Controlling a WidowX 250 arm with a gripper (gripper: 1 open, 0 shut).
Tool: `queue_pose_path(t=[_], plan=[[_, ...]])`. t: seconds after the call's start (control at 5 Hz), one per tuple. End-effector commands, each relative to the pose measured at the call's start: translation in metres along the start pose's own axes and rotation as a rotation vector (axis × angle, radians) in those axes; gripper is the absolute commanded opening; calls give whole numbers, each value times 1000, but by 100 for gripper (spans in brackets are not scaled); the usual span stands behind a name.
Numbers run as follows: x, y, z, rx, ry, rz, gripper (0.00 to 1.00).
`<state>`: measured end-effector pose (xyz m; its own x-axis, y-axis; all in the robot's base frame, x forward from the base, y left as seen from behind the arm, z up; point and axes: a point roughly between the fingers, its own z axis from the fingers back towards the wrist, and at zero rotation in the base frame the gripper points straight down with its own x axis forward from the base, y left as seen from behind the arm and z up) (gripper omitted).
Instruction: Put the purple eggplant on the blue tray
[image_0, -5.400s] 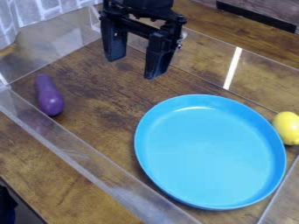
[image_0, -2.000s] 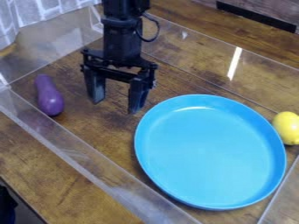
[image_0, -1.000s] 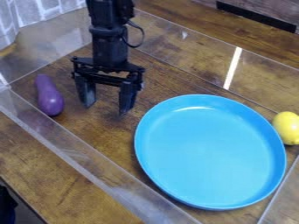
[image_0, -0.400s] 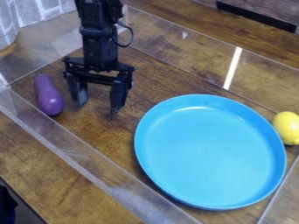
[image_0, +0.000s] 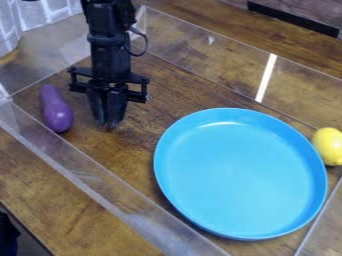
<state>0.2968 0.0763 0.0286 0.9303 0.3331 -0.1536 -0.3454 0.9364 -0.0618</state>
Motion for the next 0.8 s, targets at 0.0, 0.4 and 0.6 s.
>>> queue_pose_path(t=[0.0, 0.4, 0.6], plan=[[-1, 3, 28, 7, -78, -5, 0], [-21, -2, 83, -7, -173, -32, 0], [-36, -2, 111, -30, -205, -46, 0]])
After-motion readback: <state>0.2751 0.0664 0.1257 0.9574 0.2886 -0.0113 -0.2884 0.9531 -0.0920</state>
